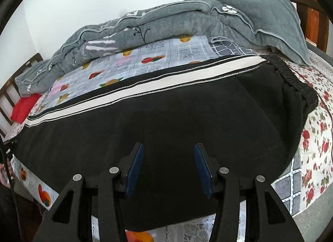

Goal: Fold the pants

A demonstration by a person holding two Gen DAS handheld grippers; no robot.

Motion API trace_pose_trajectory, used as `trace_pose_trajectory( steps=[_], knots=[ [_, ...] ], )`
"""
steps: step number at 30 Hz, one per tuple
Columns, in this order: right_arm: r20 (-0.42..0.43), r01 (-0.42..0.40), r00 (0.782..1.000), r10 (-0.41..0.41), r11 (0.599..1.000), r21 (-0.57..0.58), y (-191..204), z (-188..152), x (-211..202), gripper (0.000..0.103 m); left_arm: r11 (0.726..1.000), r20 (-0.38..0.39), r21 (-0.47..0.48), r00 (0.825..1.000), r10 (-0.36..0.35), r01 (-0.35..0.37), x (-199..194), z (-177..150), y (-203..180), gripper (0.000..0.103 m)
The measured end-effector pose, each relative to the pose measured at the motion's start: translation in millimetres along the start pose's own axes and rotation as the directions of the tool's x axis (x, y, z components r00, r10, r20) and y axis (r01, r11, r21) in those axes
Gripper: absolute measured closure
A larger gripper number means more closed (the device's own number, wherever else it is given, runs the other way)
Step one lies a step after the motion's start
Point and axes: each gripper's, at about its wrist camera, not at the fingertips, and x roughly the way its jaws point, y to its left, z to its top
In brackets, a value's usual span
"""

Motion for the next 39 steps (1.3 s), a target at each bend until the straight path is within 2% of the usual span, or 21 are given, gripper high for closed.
trace_pose_trajectory(
  steps=[4, 7, 10, 13, 16, 17, 20, 22, 24, 25, 27, 28, 29, 30, 31, 32, 33, 35, 37, 39],
  knots=[
    [0.028, 0.013, 1.000, -0.012, 1.000, -0.015, -8.6, -2.5, -11.1, 0.053, 0.986, 0.094, 0.164, 0.995, 0.016, -0.031, -30.3, -0.6, -65.7, 0.088],
    [0.035, 0.016, 0.999, -0.015, 1.000, -0.002, -18.8, -6.2, -15.1, 0.053, 0.943, 0.127, 0.332, 0.992, -0.013, -0.030, -54.6, -16.7, -127.7, 0.088],
    [0.038, -0.006, 0.999, 0.005, 1.000, 0.024, -28.8, -11.8, -18.3, 0.053, 0.883, 0.120, 0.470, 0.990, -0.072, 0.007, -76.0, -46.1, -186.6, 0.088],
    [0.052, -0.005, 0.999, 0.004, 0.999, 0.038, -35.2, -18.2, -22.8, 0.053, 0.827, 0.079, 0.559, 0.989, -0.124, 0.058, -88.4, -83.2, -234.5, 0.088],
    [0.060, -0.018, 0.998, 0.015, 0.999, 0.048, -40.7, -25.1, -27.9, 0.053, 0.779, -0.002, 0.613, 0.987, -0.160, 0.128, -89.7, -132.5, -275.1, 0.088],
    [0.063, -0.023, 0.998, 0.020, 0.999, 0.049, -42.2, -27.6, -30.0, 0.053, 0.756, -0.035, 0.637, 0.986, -0.166, 0.149, -86.8, -156.7, -289.9, 0.088],
    [0.064, -0.027, 0.998, 0.024, 0.998, 0.050, -48.3, -33.8, -35.1, 0.053, 0.726, -0.117, 0.658, 0.979, -0.165, 0.201, -74.7, -214.2, -315.7, 0.089],
    [0.058, -0.027, 0.998, 0.023, 0.998, 0.056, -52.6, -37.0, -36.7, 0.053, 0.715, -0.200, 0.646, 0.963, -0.179, 0.267, -65.7, -245.1, -326.0, 0.089],
    [0.049, -0.024, 0.999, 0.021, 0.998, 0.059, -56.5, -40.1, -37.8, 0.053, 0.689, -0.283, 0.645, 0.941, -0.186, 0.330, -60.4, -281.0, -336.6, 0.089],
    [0.044, -0.021, 0.999, 0.019, 0.998, 0.058, -58.0, -41.6, -38.6, 0.053, 0.675, -0.302, 0.653, 0.935, -0.185, 0.344, -59.9, -296.6, -340.1, 0.089],
    [0.041, -0.017, 0.999, 0.015, 0.999, 0.049, -58.3, -44.2, -40.6, 0.053, 0.647, -0.246, 0.701, 0.953, -0.174, 0.299, -68.5, -316.6, -343.3, 0.089],
    [0.040, -0.013, 0.999, 0.011, 0.999, 0.040, -57.2, -44.9, -41.1, 0.053, 0.638, -0.235, 0.714, 0.957, -0.172, 0.290, -70.6, -318.6, -343.3, 0.088],
    [0.039, -0.011, 0.999, 0.009, 0.999, 0.035, -56.5, -45.4, -41.0, 0.053, 0.631, -0.240, 0.717, 0.955, -0.176, 0.297, -72.8, -319.2, -342.7, 0.088],
    [0.037, -0.011, 0.999, 0.010, 0.999, 0.031, -54.7, -45.0, -40.0, 0.053, 0.633, -0.273, 0.700, 0.943, -0.192, 0.331, -73.0, -314.1, -340.1, 0.087],
    [0.035, -0.014, 0.999, 0.013, 1.000, 0.028, -53.1, -44.4, -38.6, 0.053, 0.639, -0.314, 0.671, 0.924, -0.216, 0.377, -74.0, -307.6, -335.6, 0.077],
    [0.032, -0.019, 0.999, 0.018, 0.999, 0.026, -49.9, -42.8, -36.3, 0.053, 0.639, -0.372, 0.632, 0.895, -0.246, 0.438, -74.1, -299.4, -332.0, 0.065],
    [0.031, -0.023, 0.999, 0.022, 0.999, 0.024, -47.0, -41.6, -34.7, 0.053, 0.642, -0.400, 0.609, 0.879, -0.259, 0.466, -76.8, -290.1, -326.2, 0.059],
    [0.031, -0.044, 0.999, 0.044, 0.999, 0.017, -35.1, -36.2, -29.9, 0.053, 0.650, -0.375, 0.601, 0.882, -0.284, 0.465, -88.7, -274.9, -307.7, 0.041],
    [0.035, -0.077, 0.996, 0.077, 0.997, 0.001, -18.7, -30.3, -25.5, 0.053, 0.648, -0.334, 0.602, 0.884, -0.327, 0.467, -100.7, -262.0, -288.7, 0.029],
    [0.040, -0.111, 0.993, 0.111, 0.994, -0.021, 1.0, -25.1, -20.9, 0.053, 0.660, -0.280, 0.599, 0.891, -0.357, 0.453, -110.8, -244.3, -263.8, 0.026]
  ],
)
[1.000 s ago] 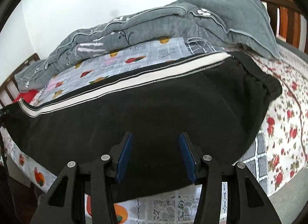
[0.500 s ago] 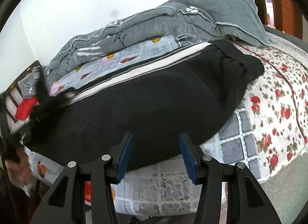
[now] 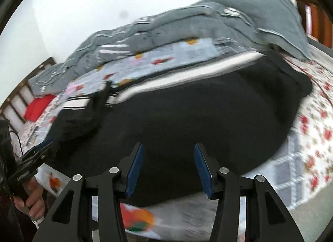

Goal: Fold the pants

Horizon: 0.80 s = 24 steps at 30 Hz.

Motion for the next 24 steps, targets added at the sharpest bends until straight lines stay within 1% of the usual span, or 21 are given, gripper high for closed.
trace_pose_trajectory(
  steps=[1, 3, 5, 6, 9, 11, 12, 13, 14, 15, 17, 18, 21, 23, 24],
  knots=[
    [-0.001, -0.023, 1.000, 0.023, 1.000, -0.016, 12.4, 2.9, 4.7, 0.053, 1.000, 0.017, -0.013, 1.000, 0.022, -0.022, -11.2, -1.7, 14.1, 0.026],
    [-0.008, -0.076, 0.997, 0.075, 0.996, -0.045, 36.2, 6.1, 13.9, 0.053, 0.998, 0.021, -0.046, 0.999, 0.050, -0.049, -19.0, 0.1, 38.6, 0.026],
    [-0.019, -0.143, 0.990, 0.142, 0.987, -0.068, 62.4, 8.4, 25.5, 0.053, 0.989, 0.007, -0.090, 0.993, 0.122, -0.120, -25.0, 0.1, 67.6, 0.026],
    [-0.031, -0.169, 0.985, 0.168, 0.982, -0.078, 74.8, 8.6, 33.3, 0.053, 0.983, 0.002, -0.108, 0.989, 0.146, -0.145, -28.3, -1.5, 79.0, 0.026],
    [-0.080, -0.198, 0.978, 0.191, 0.977, -0.082, 100.4, 5.9, 58.3, 0.053, 0.963, -0.010, -0.181, 0.980, 0.199, -0.197, -39.9, -9.4, 114.4, 0.026],
    [-0.107, -0.217, 0.972, 0.208, 0.973, -0.075, 109.2, 2.6, 72.7, 0.053, 0.952, -0.018, -0.223, 0.977, 0.212, -0.211, -45.8, -14.4, 134.3, 0.026],
    [-0.123, -0.220, 0.970, 0.210, 0.973, -0.072, 112.2, 0.3, 79.7, 0.068, 0.945, -0.025, -0.241, 0.975, 0.223, -0.222, -47.8, -17.2, 143.5, 0.026],
    [-0.136, -0.235, 0.965, 0.223, 0.969, -0.076, 115.5, -2.1, 84.5, 0.086, 0.940, -0.029, -0.252, 0.973, 0.231, -0.230, -49.2, -19.3, 149.4, 0.026],
    [-0.125, -0.237, 0.966, 0.226, 0.968, -0.086, 117.3, -3.5, 81.8, 0.086, 0.934, -0.028, -0.268, 0.971, 0.237, -0.236, -52.2, -22.6, 157.3, 0.026],
    [-0.080, -0.250, 0.967, 0.243, 0.964, -0.094, 116.3, -4.4, 71.2, 0.087, 0.932, -0.025, -0.279, 0.972, 0.236, -0.233, -54.3, -24.7, 161.9, 0.026],
    [-0.042, -0.296, 0.955, 0.294, 0.952, -0.082, 110.4, -8.1, 54.7, 0.087, 0.930, -0.017, -0.291, 0.973, 0.230, -0.225, -56.5, -30.1, 169.7, 0.026],
    [-0.043, -0.302, 0.953, 0.299, 0.951, -0.069, 107.2, -11.6, 52.1, 0.087, 0.930, -0.016, -0.293, 0.973, 0.229, -0.223, -57.0, -32.1, 171.5, 0.026],
    [-0.139, -0.246, 0.963, 0.231, 0.964, -0.098, 109.0, -31.0, 78.8, 0.084, 0.929, -0.022, -0.297, 0.974, 0.224, -0.220, -49.3, -30.5, 174.8, 0.026],
    [-0.139, -0.244, 0.964, 0.227, 0.962, -0.122, 111.6, -32.4, 77.6, 0.080, 0.929, -0.027, -0.299, 0.975, 0.220, -0.218, -45.4, -28.2, 174.6, 0.026],
    [-0.141, -0.252, 0.962, 0.235, 0.960, -0.125, 111.5, -28.1, 73.0, 0.070, 0.931, -0.022, -0.298, 0.976, 0.216, -0.212, -45.4, -27.9, 173.7, 0.026]
  ],
)
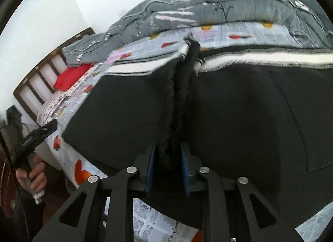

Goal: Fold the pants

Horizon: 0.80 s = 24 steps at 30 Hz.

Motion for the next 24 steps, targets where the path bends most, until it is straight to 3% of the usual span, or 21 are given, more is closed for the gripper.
trace_pose_trajectory(
  steps=[1, 3, 11, 12, 13, 15, 18, 19, 22, 24],
  knots=[
    [0.012, 0.006, 1.000, -0.006, 1.000, 0.008, -0.5, 5.9, -6.9, 0.060, 1.000, 0.004, 0.003, 1.000, -0.004, 0.004, 0.0, 0.4, -0.7, 0.026],
    [0.055, 0.014, 0.998, -0.015, 1.000, 0.020, -4.4, 17.6, -11.2, 0.052, 1.000, 0.007, 0.006, 1.000, -0.003, 0.003, 1.6, 1.7, -1.7, 0.026],
    [-0.038, -0.006, 0.999, 0.012, 0.987, 0.159, -26.9, 66.5, 54.8, 0.051, 1.000, 0.003, -0.012, 1.000, -0.024, 0.024, 1.5, 2.4, 1.2, 0.026],
    [-0.043, 0.003, 0.999, 0.003, 0.991, 0.137, -22.9, 69.4, 58.4, 0.061, 1.000, 0.003, -0.003, 1.000, -0.026, 0.026, 1.3, 2.2, 0.6, 0.026],
    [-0.055, 0.015, 0.998, -0.010, 0.996, 0.088, -14.9, 71.3, 62.7, 0.088, 1.000, 0.000, 0.006, 1.000, -0.026, 0.026, 1.4, 2.2, -0.4, 0.026],
    [-0.047, 0.027, 0.999, -0.025, 0.999, 0.042, -9.5, 72.7, 60.3, 0.089, 0.999, -0.006, 0.034, 1.000, -0.011, 0.011, 0.7, 1.3, -3.8, 0.026],
    [0.092, -0.061, 0.994, 0.053, 0.994, 0.086, -21.8, 70.1, 19.9, 0.089, 0.998, 0.000, 0.063, 1.000, -0.007, 0.007, -3.5, -1.0, -7.9, 0.026],
    [0.107, -0.055, 0.993, 0.044, 0.993, 0.100, -24.9, 67.7, 15.4, 0.089, 0.998, 0.001, 0.066, 1.000, -0.012, 0.012, -3.9, -1.2, -9.0, 0.026],
    [0.010, 0.033, 0.999, -0.034, 0.997, 0.076, -29.4, 56.1, 38.0, 0.085, 0.998, -0.011, 0.064, 1.000, -0.018, 0.018, 2.2, 1.8, -15.7, 0.026],
    [0.010, 0.054, 0.998, -0.055, 0.997, 0.052, -28.1, 50.4, 41.7, 0.084, 0.998, -0.017, 0.060, 1.000, -0.014, 0.015, 6.7, 5.5, -23.7, 0.026]
  ],
)
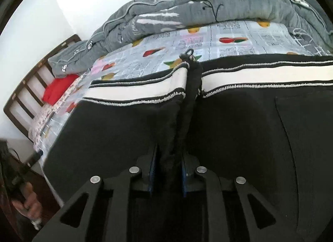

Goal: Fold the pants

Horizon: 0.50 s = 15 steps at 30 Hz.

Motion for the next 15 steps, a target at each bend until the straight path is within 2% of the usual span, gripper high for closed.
trace_pose_trajectory(
  steps=[2, 4, 7, 11, 13, 15],
  knots=[
    [0.013, 0.042, 0.999, -0.042, 0.999, -0.001, 2.7, -0.5, -17.0, 0.081, 1.000, 0.005, 0.013, 1.000, -0.008, 0.008, -0.4, 4.1, -8.6, 0.026],
    [0.068, 0.057, 0.996, -0.058, 0.998, 0.003, 6.3, -5.8, -41.3, 0.077, 0.999, 0.028, 0.043, 1.000, -0.005, 0.004, -3.0, 7.1, -19.2, 0.026],
    [0.146, 0.109, 0.984, -0.099, 0.992, -0.062, 17.3, -25.4, -69.6, 0.068, 0.995, 0.024, 0.085, 0.998, 0.050, -0.052, 4.9, 4.3, -29.4, 0.026],
    [0.116, 0.188, 0.978, -0.174, 0.973, -0.133, 19.8, -54.4, -55.9, 0.068, 0.988, -0.078, 0.110, 0.990, 0.121, -0.112, 39.1, -19.7, -28.9, 0.022],
    [0.140, 0.171, 0.978, -0.158, 0.981, -0.090, 10.9, -61.2, -53.9, 0.068, 0.990, -0.064, 0.088, 0.991, 0.114, -0.108, 38.1, -21.4, -27.0, 0.021],
    [0.119, 0.156, 0.982, -0.147, 0.985, -0.074, 7.9, -54.4, -53.2, 0.067, 0.993, -0.096, 0.070, 0.990, 0.103, -0.097, 37.4, -12.4, -26.8, 0.021]
  ],
)
